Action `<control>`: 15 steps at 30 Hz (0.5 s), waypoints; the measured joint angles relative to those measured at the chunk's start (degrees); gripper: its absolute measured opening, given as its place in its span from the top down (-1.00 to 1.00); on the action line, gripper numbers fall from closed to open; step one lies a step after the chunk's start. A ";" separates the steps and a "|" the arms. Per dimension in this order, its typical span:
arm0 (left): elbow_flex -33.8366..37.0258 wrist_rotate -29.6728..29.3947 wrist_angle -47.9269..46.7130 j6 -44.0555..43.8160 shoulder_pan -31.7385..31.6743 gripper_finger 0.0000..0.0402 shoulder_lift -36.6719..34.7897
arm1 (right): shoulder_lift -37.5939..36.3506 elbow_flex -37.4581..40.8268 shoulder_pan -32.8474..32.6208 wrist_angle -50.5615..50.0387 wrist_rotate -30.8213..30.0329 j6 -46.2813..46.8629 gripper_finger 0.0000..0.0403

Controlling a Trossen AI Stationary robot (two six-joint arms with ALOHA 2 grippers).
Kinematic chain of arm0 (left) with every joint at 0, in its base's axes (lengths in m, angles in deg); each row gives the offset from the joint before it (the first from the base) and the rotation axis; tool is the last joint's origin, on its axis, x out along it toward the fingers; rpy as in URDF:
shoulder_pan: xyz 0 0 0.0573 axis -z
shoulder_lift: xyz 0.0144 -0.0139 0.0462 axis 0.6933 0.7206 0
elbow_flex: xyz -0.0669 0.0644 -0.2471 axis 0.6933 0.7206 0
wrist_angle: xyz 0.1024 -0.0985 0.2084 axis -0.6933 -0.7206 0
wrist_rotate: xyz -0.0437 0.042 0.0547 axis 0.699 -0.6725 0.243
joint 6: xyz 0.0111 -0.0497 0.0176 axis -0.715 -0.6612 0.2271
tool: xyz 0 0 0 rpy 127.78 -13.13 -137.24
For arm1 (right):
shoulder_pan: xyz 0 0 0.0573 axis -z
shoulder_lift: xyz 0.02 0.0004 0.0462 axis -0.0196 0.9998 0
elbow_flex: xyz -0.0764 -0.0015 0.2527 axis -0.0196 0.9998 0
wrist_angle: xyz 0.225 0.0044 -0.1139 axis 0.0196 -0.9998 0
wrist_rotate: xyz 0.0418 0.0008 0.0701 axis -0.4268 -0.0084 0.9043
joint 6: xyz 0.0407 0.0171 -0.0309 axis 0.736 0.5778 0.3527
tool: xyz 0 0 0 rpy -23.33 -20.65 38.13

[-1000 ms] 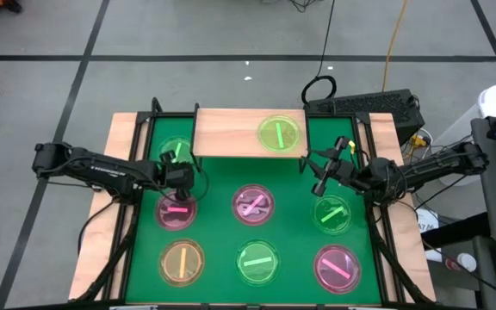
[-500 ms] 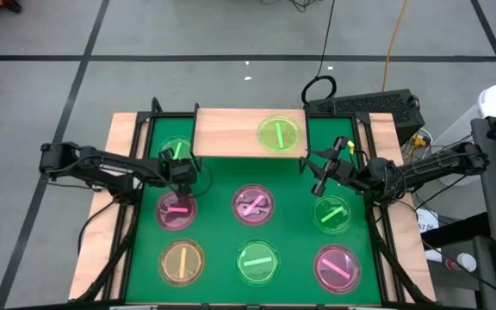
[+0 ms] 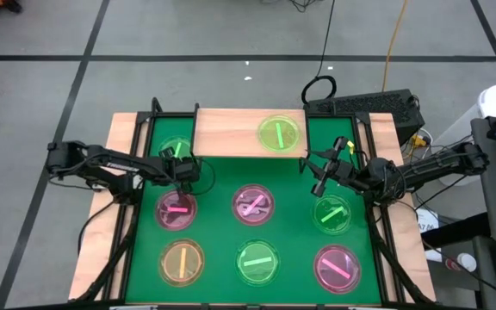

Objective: Place and stack plates onto a shelf
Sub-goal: Stack the green plate on top of the green plate on the shelf

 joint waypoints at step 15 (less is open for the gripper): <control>-2.67 -1.25 -5.74 -8.43 -0.25 0.97 -4.10 | 0.00 0.00 0.00 0.01 0.01 1.57 0.50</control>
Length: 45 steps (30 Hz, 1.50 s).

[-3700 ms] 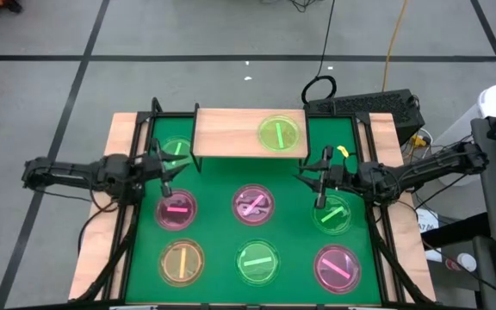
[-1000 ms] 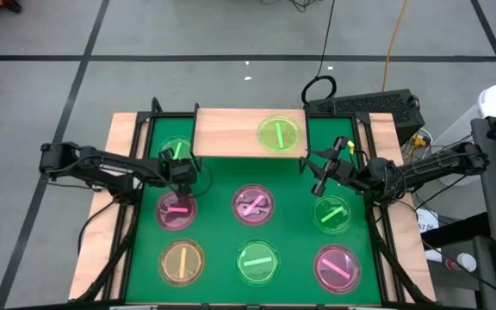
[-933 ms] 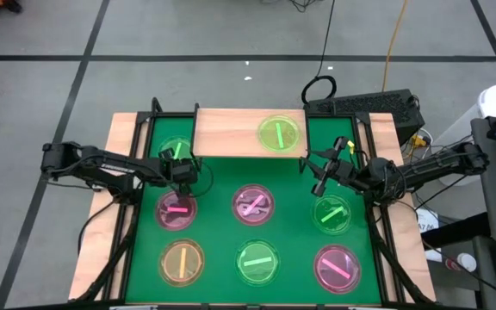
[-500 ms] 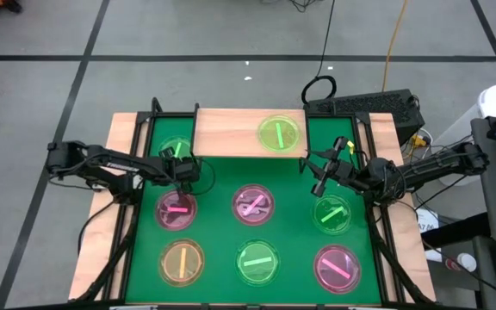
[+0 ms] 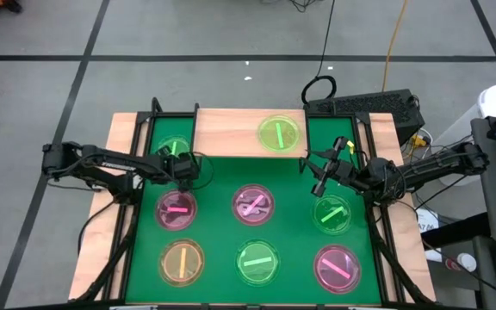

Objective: Place and stack plates onto a shelf
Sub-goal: Stack the green plate on top of the green plate on the shelf

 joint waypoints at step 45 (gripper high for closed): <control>-40.25 -1.86 24.97 63.56 -1.48 0.99 10.89 | -3.07 0.00 -3.76 -0.99 -0.07 5.10 0.50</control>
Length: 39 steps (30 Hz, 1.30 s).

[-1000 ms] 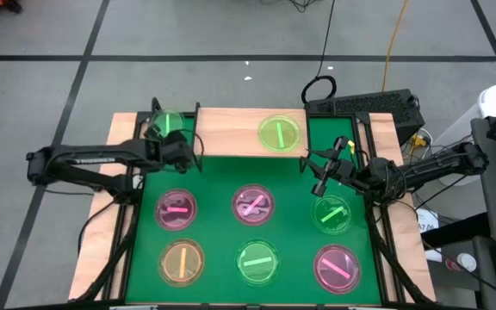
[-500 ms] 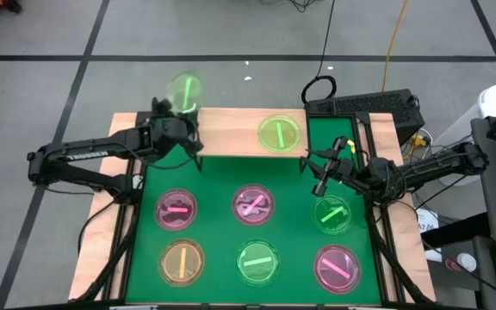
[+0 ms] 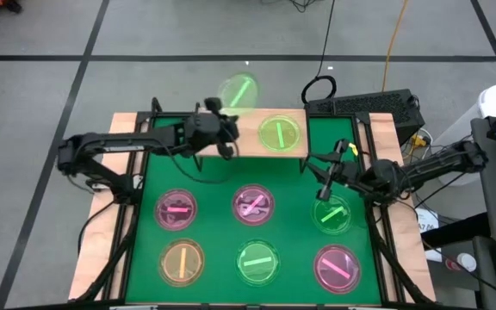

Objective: Place and stack plates onto a shelf
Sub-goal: Stack the green plate on top of the green plate on the shelf

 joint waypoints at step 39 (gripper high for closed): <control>-15.70 19.49 -7.69 14.08 0.64 0.71 20.01 | -9.56 0.00 -2.79 -8.26 -7.13 -3.28 0.50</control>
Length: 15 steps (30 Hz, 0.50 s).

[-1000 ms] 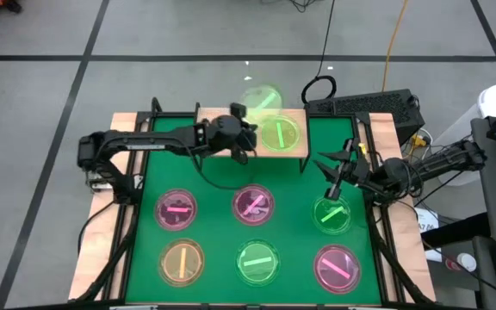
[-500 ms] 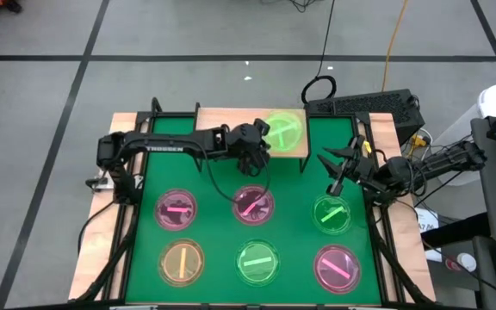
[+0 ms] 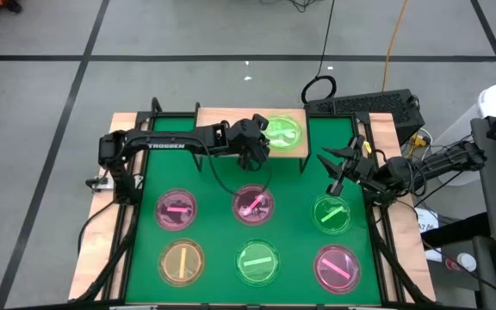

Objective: Place and stack plates onto a shelf
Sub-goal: Stack the green plate on top of the green plate on the shelf

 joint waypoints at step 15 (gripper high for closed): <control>0.11 -6.27 0.24 -1.99 0.49 0.31 -2.49 | 0.03 0.00 0.00 -1.34 -0.03 1.43 0.50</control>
